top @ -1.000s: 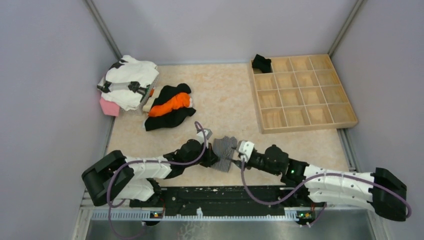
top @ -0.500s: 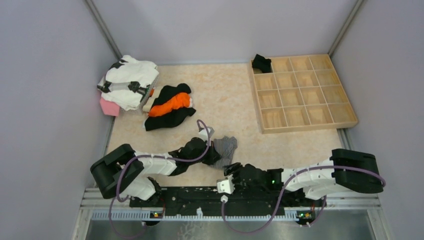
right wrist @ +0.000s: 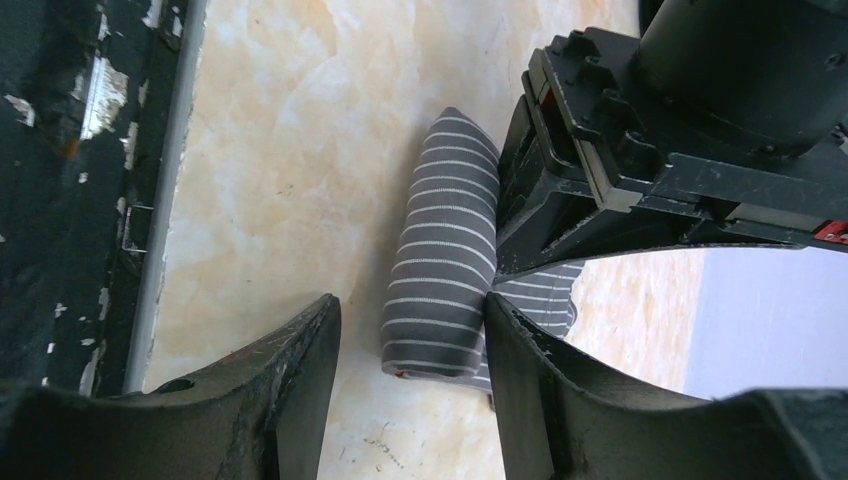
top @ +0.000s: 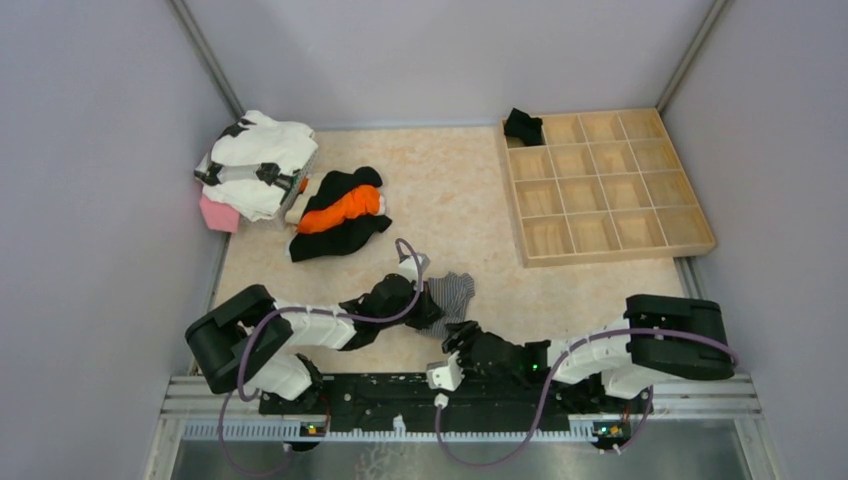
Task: Roll the underwear
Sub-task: Roll the underwear to the center of the board.
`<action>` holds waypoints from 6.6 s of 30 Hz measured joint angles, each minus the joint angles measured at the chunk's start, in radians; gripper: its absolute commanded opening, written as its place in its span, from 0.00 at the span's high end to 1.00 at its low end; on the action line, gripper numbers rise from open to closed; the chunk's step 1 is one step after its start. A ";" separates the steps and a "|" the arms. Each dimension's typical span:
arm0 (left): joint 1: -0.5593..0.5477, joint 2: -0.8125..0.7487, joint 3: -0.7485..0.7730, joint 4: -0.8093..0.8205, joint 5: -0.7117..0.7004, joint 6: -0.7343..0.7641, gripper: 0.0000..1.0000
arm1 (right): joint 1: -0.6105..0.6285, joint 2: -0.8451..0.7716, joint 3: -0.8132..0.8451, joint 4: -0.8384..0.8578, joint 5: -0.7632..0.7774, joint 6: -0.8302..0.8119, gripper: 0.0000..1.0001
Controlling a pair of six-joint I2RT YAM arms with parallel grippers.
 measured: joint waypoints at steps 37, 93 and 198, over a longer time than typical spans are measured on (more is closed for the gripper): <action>-0.004 -0.241 0.053 -0.423 -0.076 0.050 1.00 | -0.159 -0.109 -0.122 0.184 -0.101 0.956 1.00; -0.004 -0.247 0.057 -0.249 0.053 0.133 1.00 | -0.597 0.006 0.085 -0.179 -0.510 1.561 0.94; -0.003 -0.619 0.012 -0.525 -0.420 -0.035 0.76 | -0.131 -0.002 0.199 -0.294 0.046 0.578 1.00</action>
